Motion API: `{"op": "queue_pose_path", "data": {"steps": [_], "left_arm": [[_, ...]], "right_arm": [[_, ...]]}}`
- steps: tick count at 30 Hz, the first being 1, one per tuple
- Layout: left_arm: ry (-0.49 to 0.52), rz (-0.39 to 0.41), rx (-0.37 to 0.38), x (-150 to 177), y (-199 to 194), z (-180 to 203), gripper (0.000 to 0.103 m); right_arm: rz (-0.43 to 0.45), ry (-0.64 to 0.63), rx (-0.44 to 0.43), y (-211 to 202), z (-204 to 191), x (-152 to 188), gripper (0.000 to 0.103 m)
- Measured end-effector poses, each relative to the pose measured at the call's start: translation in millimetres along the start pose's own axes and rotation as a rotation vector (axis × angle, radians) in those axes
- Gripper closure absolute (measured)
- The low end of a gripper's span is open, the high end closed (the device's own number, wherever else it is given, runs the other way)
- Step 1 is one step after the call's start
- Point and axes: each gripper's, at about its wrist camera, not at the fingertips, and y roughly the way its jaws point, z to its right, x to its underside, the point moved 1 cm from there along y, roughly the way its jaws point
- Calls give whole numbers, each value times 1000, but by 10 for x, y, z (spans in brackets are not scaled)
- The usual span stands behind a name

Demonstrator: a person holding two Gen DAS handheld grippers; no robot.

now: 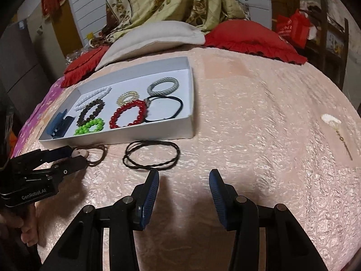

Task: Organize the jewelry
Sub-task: 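Grasp the beige bow hair tie with the left gripper while the right grasps the black cord hair tie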

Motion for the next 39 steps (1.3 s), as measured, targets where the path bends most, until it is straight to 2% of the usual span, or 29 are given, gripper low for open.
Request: {"op": "queue_pose_path", "data": {"steps": [4, 6, 10, 11, 12, 13, 16, 20, 22, 23, 25, 27, 31, 33, 36, 39], "left_arm": [[40, 19, -39, 8, 39, 81, 40], [46, 28, -28, 8, 34, 92, 59], [47, 30, -22, 40, -9, 94, 65], [40, 31, -20, 53, -30, 77, 70], [31, 35, -12, 61, -60, 51, 89], [23, 30, -6, 66, -75, 35, 90], [17, 32, -17, 85, -107, -1, 90], [22, 20, -14, 109, -106, -39, 90], [23, 14, -5, 108, -99, -47, 87], [20, 9, -5, 109, -90, -53, 82], [23, 10, -2, 109, -96, -49, 77], [27, 11, -12, 111, -105, -44, 66], [28, 7, -31, 115, -102, -46, 55], [38, 2, -38, 123, -83, -30, 52], [46, -2, -46, 133, -82, -20, 51], [32, -9, -42, 147, -110, -60, 51]], "right_arm": [[1, 0, -3, -8, -5, -17, 59], [2, 0, -4, -9, -19, -11, 59], [-2, 1, -1, 5, -39, -9, 59], [-3, 0, -1, 7, -45, -7, 59], [-2, 0, -1, 5, -49, -7, 59], [-1, 0, -2, 7, -51, -11, 59], [3, -2, -19, 0, -71, -13, 59], [-8, -29, -84, 34, -168, -10, 59], [-17, -18, -105, 66, -183, -8, 59], [-17, -6, -102, 78, -168, -11, 59], [-9, 11, -88, 88, -127, -32, 59], [6, 42, -76, 79, -54, -70, 59], [14, 66, -78, 114, -5, -139, 59], [-1, 37, -69, 196, -58, -162, 59], [-4, -68, -7, 237, -211, -165, 58], [-11, -170, 28, 237, -353, -118, 74]]}}
